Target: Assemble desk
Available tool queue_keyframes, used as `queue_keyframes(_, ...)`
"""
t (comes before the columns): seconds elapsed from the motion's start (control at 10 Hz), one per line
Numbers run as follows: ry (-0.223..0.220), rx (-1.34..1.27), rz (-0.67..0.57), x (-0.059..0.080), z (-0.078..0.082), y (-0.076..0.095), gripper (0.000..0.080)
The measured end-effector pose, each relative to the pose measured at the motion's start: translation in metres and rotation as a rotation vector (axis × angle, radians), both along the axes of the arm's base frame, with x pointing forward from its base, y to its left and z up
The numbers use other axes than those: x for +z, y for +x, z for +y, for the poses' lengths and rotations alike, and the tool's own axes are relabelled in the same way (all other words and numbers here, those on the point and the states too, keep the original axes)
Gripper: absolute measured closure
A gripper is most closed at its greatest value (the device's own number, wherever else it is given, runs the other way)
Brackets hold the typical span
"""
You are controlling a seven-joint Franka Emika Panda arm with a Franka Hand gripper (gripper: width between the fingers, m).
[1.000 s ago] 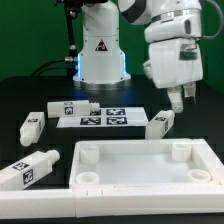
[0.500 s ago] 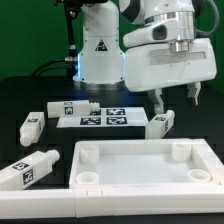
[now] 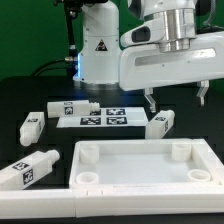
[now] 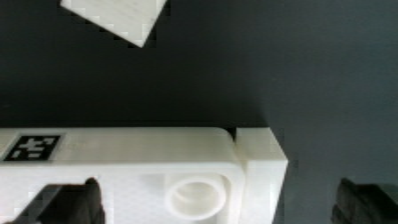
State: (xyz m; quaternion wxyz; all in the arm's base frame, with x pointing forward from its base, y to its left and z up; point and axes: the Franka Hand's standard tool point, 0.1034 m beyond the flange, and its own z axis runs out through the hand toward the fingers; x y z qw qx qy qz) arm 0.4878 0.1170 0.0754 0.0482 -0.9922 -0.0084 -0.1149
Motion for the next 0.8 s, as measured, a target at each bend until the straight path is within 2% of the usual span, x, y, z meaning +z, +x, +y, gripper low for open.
queue_keyframes(0.1, 0.019, -0.075, 0.010, -0.001, -0.002, 0.000, 0.0150)
queue_keyframes(0.2, 0.038, -0.164, 0.067, -0.007, -0.010, -0.003, 0.0150)
queue_keyframes(0.4, 0.108, -0.436, 0.160, -0.012, -0.021, 0.002, 0.0150)
queue_keyframes(0.5, 0.133, -0.555, 0.172, -0.023, -0.025, -0.005, 0.0150)
queue_keyframes(0.6, 0.133, -0.613, 0.162, -0.032, -0.017, -0.014, 0.0150)
queue_keyframes(0.8, 0.141, -0.636, 0.178, -0.031, -0.016, -0.014, 0.0150)
